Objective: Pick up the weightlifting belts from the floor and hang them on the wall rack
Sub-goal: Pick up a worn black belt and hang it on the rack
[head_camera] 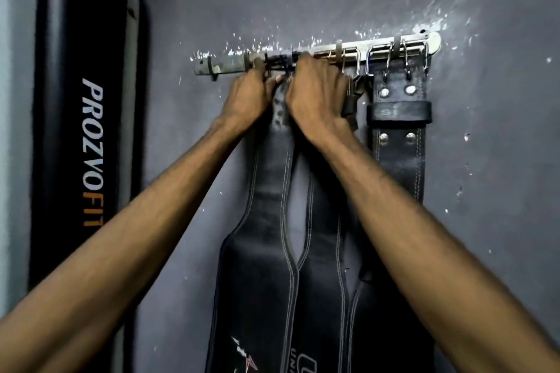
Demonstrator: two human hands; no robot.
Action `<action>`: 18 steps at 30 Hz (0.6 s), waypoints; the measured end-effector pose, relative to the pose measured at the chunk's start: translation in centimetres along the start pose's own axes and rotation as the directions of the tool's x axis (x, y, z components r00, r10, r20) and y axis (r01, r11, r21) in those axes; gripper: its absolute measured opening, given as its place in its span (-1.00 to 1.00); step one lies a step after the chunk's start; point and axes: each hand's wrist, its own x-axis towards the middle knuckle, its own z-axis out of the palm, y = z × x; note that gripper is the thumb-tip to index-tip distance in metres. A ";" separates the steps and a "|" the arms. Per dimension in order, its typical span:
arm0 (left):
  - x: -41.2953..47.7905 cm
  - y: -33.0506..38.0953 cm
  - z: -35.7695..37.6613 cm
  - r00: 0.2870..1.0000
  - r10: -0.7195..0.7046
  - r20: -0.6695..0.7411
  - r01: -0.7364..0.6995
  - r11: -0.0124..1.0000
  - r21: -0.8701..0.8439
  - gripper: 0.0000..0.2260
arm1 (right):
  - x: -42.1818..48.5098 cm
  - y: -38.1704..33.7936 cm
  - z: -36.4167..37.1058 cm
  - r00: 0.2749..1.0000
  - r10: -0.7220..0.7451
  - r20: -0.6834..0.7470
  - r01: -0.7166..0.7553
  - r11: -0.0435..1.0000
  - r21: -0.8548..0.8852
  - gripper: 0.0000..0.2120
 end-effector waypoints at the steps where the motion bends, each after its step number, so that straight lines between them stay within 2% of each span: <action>1: -0.2 -0.1 0.3 1.000 -0.006 0.000 0.006 1.000 0.014 -0.62 | -0.4 0.1 0.3 1.000 -0.002 -0.001 0.002 1.000 -0.009 -0.77; 7: -2.5 -0.5 -0.4 0.994 -0.011 0.112 0.007 0.999 0.032 -0.52 | -2.2 -0.2 -0.3 0.999 0.008 0.049 -0.012 0.997 0.076 -0.58; 10: -5.6 -1.0 -1.3 0.975 0.016 0.221 -0.039 0.994 0.099 -0.43 | -4.5 -0.8 -1.2 0.998 0.017 0.061 -0.027 0.983 0.180 -0.59; 14: -12.2 -1.7 -3.5 0.941 0.021 0.338 -0.083 0.982 0.171 -0.33 | -9.5 -1.8 -3.3 0.985 0.075 0.155 -0.120 0.946 0.300 -0.45; 18: -20.4 -2.6 -7.0 0.917 0.034 0.397 -0.078 0.992 0.096 -0.35 | -17.0 -3.0 -4.9 0.954 0.103 0.280 -0.189 0.935 0.299 -0.49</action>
